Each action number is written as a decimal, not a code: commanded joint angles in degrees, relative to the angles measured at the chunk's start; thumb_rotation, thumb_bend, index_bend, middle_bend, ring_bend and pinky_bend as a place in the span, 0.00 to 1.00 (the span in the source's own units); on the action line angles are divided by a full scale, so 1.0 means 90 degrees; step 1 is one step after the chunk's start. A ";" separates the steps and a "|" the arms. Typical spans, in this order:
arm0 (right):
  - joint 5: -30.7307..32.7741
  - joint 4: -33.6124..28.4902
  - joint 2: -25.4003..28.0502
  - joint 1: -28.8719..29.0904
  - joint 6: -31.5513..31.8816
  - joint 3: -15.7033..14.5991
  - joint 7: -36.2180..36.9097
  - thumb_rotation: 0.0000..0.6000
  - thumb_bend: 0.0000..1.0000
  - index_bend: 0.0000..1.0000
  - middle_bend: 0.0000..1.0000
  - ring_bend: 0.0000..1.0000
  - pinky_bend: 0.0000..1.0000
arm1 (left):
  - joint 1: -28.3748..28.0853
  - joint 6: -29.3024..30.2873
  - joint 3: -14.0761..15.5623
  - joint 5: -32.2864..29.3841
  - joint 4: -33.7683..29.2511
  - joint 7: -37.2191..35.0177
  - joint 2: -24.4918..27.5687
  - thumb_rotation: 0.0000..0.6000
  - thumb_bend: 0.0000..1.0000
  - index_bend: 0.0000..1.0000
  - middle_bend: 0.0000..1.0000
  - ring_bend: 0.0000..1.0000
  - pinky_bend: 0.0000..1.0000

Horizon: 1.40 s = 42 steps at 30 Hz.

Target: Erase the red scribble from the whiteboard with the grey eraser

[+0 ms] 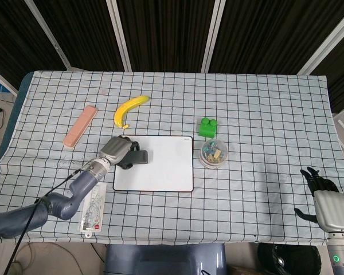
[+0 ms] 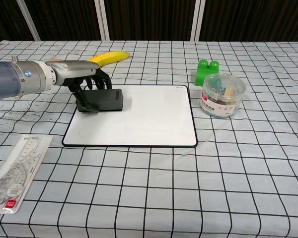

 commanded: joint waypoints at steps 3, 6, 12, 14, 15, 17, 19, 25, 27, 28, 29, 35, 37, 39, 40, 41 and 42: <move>0.0009 0.0005 0.0001 -0.0007 0.0010 0.0003 0.0008 1.00 0.03 0.14 0.11 0.21 0.21 | 0.0005 0.0075 -0.0089 -0.0038 0.0314 -0.0208 -0.0084 1.00 0.29 0.34 0.43 0.21 0.26; -0.0005 0.0009 0.0004 -0.0009 0.0015 0.0001 0.0025 1.00 0.03 0.14 0.11 0.21 0.21 | 0.0066 0.0276 -0.0216 0.0049 0.0361 -0.0470 -0.0005 1.00 0.29 0.34 0.43 0.21 0.26; 0.0030 0.0013 0.0008 0.0002 -0.0020 0.0010 0.0048 1.00 0.03 0.14 0.11 0.21 0.21 | 0.0232 0.0399 -0.0221 0.0325 -0.0047 -0.0816 0.0637 1.00 0.29 0.35 0.43 0.21 0.26; 0.0018 0.0011 0.0004 0.0010 -0.0024 0.0008 0.0027 1.00 0.03 0.14 0.11 0.21 0.21 | 0.0308 0.0376 -0.0173 0.0395 -0.0308 -0.0915 0.0899 1.00 0.29 0.35 0.43 0.21 0.26; 0.0008 0.0006 0.0002 0.0010 -0.0019 0.0006 0.0020 1.00 0.03 0.14 0.11 0.21 0.21 | 0.0354 0.0365 -0.0139 0.0416 -0.0429 -0.0952 0.1024 1.00 0.29 0.35 0.43 0.21 0.26; 0.0006 -0.0002 0.0003 0.0005 -0.0010 0.0003 0.0014 1.00 0.03 0.14 0.11 0.21 0.21 | 0.0445 0.0359 -0.0040 0.0471 -0.0574 -0.0975 0.1198 1.00 0.29 0.35 0.43 0.21 0.26; 0.0011 -0.0016 0.0005 -0.0001 0.0003 0.0008 0.0016 1.00 0.03 0.14 0.11 0.21 0.21 | 0.0579 0.0432 0.0076 0.0557 -0.0716 -0.1022 0.1356 1.00 0.29 0.35 0.43 0.21 0.26; 0.0004 -0.0026 0.0008 -0.0008 0.0014 0.0002 0.0009 1.00 0.03 0.14 0.11 0.21 0.21 | 0.1033 0.0875 0.0355 0.0879 -0.0927 -0.1364 0.1618 1.00 0.29 0.35 0.43 0.21 0.26; 0.0008 -0.0025 0.0008 -0.0006 0.0008 0.0002 0.0007 1.00 0.03 0.14 0.11 0.21 0.21 | 0.1184 0.0967 0.0502 0.1041 -0.0938 -0.1544 0.1675 1.00 0.29 0.35 0.43 0.21 0.26; 0.0006 -0.0024 0.0008 -0.0006 0.0011 0.0004 0.0006 1.00 0.03 0.14 0.11 0.21 0.21 | 0.1250 0.0994 0.0589 0.1135 -0.0922 -0.1628 0.1699 1.00 0.29 0.35 0.43 0.21 0.26; 0.0006 -0.0023 0.0008 -0.0008 0.0019 0.0007 0.0004 1.00 0.03 0.14 0.11 0.21 0.21 | 0.1318 0.1025 0.0682 0.1238 -0.0890 -0.1714 0.1717 1.00 0.29 0.35 0.43 0.21 0.26; -0.0006 -0.0028 0.0006 -0.0016 0.0040 0.0003 -0.0009 1.00 0.03 0.14 0.11 0.21 0.21 | 0.1711 0.1456 0.1116 0.1834 -0.0348 -0.2244 0.1649 1.00 0.29 0.35 0.43 0.21 0.26; -0.0010 -0.0029 0.0003 -0.0018 0.0045 0.0003 -0.0015 1.00 0.03 0.14 0.11 0.21 0.21 | 0.1828 0.1565 0.1239 0.1972 -0.0103 -0.2445 0.1595 1.00 0.29 0.35 0.43 0.21 0.26; -0.0006 -0.0028 0.0002 -0.0020 0.0044 0.0001 -0.0022 1.00 0.03 0.14 0.11 0.21 0.21 | 0.1926 0.1633 0.1339 0.2074 0.0149 -0.2697 0.1530 1.00 0.29 0.35 0.43 0.21 0.26; -0.0001 -0.0027 0.0002 -0.0019 0.0040 0.0001 -0.0027 1.00 0.03 0.14 0.11 0.21 0.21 | 0.1958 0.1661 0.1375 0.2127 0.0262 -0.2833 0.1501 1.00 0.29 0.35 0.43 0.21 0.26; 0.0003 -0.0029 0.0001 -0.0018 0.0035 0.0000 -0.0034 1.00 0.03 0.14 0.11 0.21 0.21 | 0.1983 0.1692 0.1396 0.2171 0.0365 -0.2986 0.1474 1.00 0.29 0.35 0.43 0.21 0.26; 0.0003 -0.0032 0.0000 -0.0018 0.0033 -0.0001 -0.0040 1.00 0.03 0.14 0.11 0.21 0.21 | 0.2005 0.1736 0.1403 0.2208 0.0464 -0.3143 0.1449 1.00 0.29 0.35 0.43 0.21 0.26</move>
